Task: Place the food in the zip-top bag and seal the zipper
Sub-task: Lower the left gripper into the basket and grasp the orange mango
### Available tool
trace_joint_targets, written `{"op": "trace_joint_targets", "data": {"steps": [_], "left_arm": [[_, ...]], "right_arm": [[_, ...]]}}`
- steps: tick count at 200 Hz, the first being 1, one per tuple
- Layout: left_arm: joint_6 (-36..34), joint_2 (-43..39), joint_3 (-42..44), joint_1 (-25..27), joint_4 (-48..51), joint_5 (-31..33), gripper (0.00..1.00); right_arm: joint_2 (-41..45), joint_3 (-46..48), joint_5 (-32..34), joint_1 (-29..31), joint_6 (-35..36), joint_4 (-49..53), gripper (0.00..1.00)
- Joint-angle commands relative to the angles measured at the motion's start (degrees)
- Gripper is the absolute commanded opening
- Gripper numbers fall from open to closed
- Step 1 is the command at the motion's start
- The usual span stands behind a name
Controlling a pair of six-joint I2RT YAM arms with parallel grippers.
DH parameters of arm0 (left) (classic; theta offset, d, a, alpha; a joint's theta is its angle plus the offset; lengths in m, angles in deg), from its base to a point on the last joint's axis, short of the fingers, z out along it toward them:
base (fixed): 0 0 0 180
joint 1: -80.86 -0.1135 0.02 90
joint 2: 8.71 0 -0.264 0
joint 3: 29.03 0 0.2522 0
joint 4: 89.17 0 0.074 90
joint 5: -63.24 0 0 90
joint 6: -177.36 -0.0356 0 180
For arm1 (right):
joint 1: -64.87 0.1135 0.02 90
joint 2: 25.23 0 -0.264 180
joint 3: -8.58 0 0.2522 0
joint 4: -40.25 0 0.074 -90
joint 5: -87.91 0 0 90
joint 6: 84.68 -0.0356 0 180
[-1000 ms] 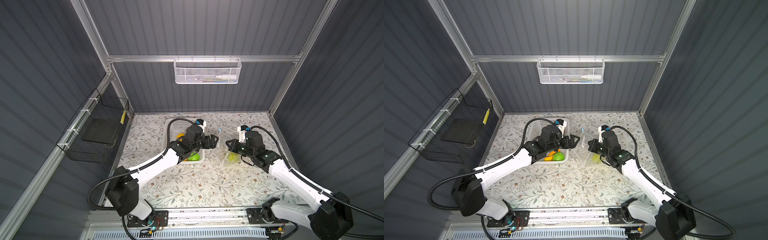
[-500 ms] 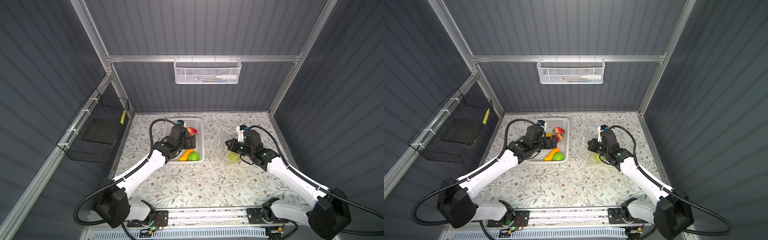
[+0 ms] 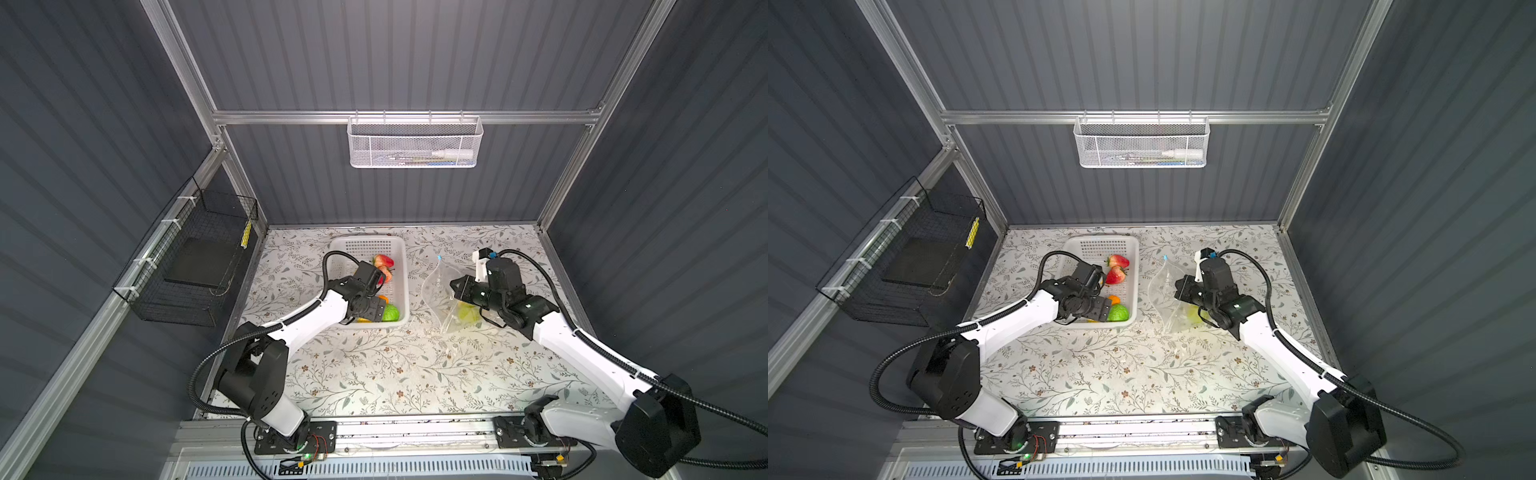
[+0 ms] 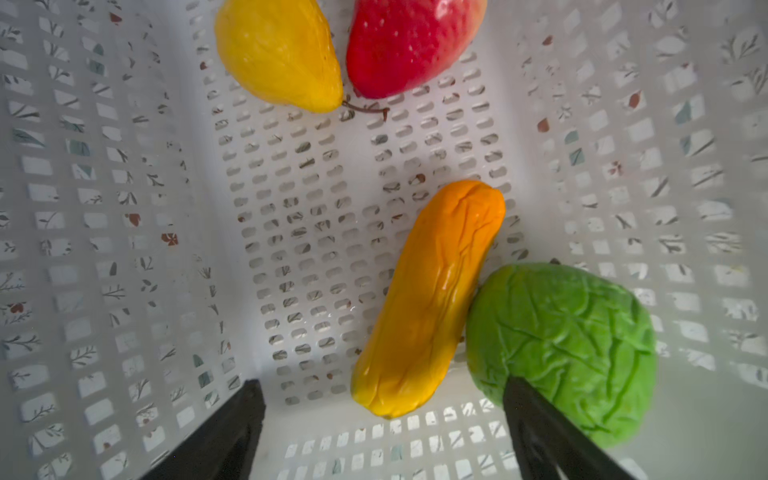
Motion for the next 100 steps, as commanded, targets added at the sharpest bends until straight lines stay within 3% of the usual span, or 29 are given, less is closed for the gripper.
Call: {"op": "trace_joint_targets", "data": {"steps": [1, 100], "left_arm": [[-1.97, 0.74, -0.6, -0.25, 1.92, 1.16, 0.92], [-1.0, 8.07, -3.35, -0.75, 0.81, 2.42, 0.92]], "right_arm": [[0.39, -1.04, 0.65, 0.08, 0.61, 1.07, 0.0], [1.25, 0.0, 1.19, 0.12, 0.7, 1.0, 0.0]]}}
